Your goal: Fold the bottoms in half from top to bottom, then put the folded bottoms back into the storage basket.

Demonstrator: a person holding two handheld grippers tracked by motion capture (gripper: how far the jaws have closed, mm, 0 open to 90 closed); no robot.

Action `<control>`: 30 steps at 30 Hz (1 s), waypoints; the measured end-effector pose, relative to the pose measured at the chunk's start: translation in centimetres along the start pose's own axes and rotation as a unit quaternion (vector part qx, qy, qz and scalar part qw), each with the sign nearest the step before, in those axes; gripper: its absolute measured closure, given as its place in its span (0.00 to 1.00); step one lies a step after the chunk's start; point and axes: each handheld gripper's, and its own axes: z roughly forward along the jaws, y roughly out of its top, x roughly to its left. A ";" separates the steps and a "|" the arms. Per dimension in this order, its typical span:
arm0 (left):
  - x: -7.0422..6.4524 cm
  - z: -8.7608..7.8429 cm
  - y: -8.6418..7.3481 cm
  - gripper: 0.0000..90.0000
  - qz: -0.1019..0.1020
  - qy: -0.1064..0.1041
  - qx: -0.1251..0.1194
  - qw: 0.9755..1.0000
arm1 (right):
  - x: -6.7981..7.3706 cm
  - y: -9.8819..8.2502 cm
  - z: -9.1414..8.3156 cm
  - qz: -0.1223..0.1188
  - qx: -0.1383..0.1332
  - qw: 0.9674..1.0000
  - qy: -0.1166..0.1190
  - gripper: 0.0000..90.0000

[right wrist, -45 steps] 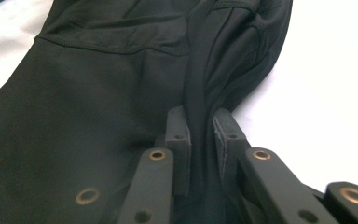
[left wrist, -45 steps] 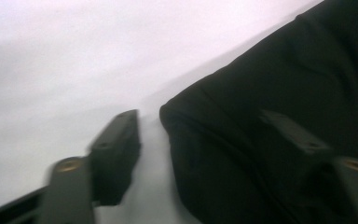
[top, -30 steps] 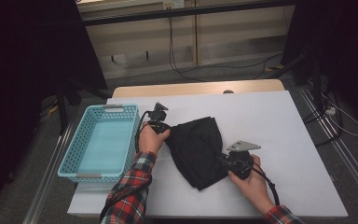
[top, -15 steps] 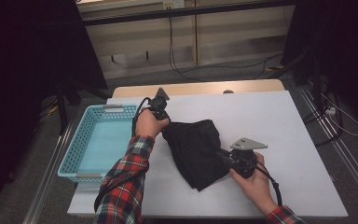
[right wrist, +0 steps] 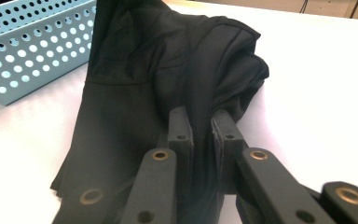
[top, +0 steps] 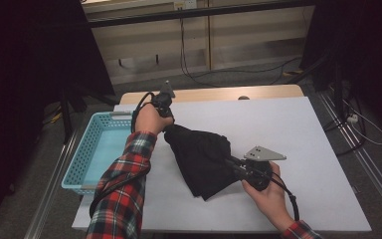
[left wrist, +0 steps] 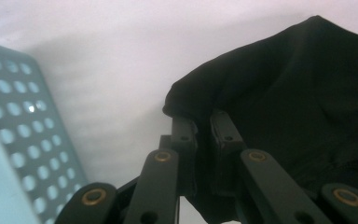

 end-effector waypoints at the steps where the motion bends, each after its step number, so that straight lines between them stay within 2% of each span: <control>1: 0.1 -0.1 0.0 0.91 0.001 0.001 0.003 1.000 | 0.2 0.1 0.0 0.002 -0.002 1.000 0.002 0.90; 17: 0.8 -3.3 0.2 0.92 -0.003 0.025 0.022 0.999 | 1.6 1.2 0.8 0.002 -0.024 0.999 0.025 0.90; 22: 0.7 -4.5 0.4 0.92 0.001 0.032 0.023 0.999 | 2.0 1.5 0.8 -0.001 -0.036 0.999 0.027 0.90; 30: 1.1 -6.0 0.4 0.92 -0.007 0.036 0.023 0.999 | 2.8 2.1 0.8 -0.008 -0.052 0.998 0.035 0.90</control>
